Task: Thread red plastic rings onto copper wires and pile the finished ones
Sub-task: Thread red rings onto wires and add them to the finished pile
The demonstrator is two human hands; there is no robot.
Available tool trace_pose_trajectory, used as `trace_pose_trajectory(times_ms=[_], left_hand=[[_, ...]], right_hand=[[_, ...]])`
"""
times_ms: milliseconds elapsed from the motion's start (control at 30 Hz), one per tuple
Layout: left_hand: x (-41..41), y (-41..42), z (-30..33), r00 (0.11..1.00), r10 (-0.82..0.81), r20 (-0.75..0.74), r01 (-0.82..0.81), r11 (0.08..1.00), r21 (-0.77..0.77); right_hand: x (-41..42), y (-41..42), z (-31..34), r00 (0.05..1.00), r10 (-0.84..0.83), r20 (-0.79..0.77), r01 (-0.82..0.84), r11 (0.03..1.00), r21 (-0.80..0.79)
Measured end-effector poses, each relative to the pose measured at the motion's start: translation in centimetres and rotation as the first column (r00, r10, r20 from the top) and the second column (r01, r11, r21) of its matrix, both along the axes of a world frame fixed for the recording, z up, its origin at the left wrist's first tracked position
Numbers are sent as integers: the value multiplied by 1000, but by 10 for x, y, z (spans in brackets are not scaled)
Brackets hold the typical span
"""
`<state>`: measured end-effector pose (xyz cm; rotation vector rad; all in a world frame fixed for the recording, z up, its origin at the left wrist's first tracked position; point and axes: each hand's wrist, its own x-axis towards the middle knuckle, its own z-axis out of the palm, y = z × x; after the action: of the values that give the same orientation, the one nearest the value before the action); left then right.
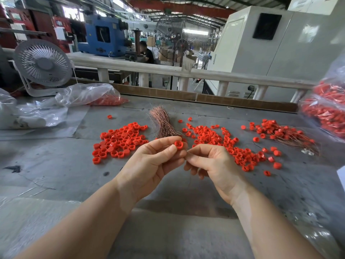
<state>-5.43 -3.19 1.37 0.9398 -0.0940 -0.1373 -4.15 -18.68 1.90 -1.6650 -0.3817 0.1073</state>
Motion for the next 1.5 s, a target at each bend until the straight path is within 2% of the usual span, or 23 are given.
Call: trace_pose_trajectory(times_ms=[967,1100,1233,1333,1500], left_hand=[[3,-1,-4,1000,15,-4,-15,1000,-24],[7,0,-6,991,130,-32,-132,990,-42],[8,0,-8,978,197,-71,-199,980,-23],[8,1,-8,976,202,-86,-202,979,2],[9,3,-8,979,184,-93,-184,983,6]], right_hand=[[3,3,-11,994,-10,111,32,980,-197],[3,4,-15,986,-58,159,112,927,-358],[9,1,-17,950,-178,256,250,927,-281],[17,-5,-18,857,-391,334,473,854,-215],[26,-17,-18,672,-648,358,734,647,-207]])
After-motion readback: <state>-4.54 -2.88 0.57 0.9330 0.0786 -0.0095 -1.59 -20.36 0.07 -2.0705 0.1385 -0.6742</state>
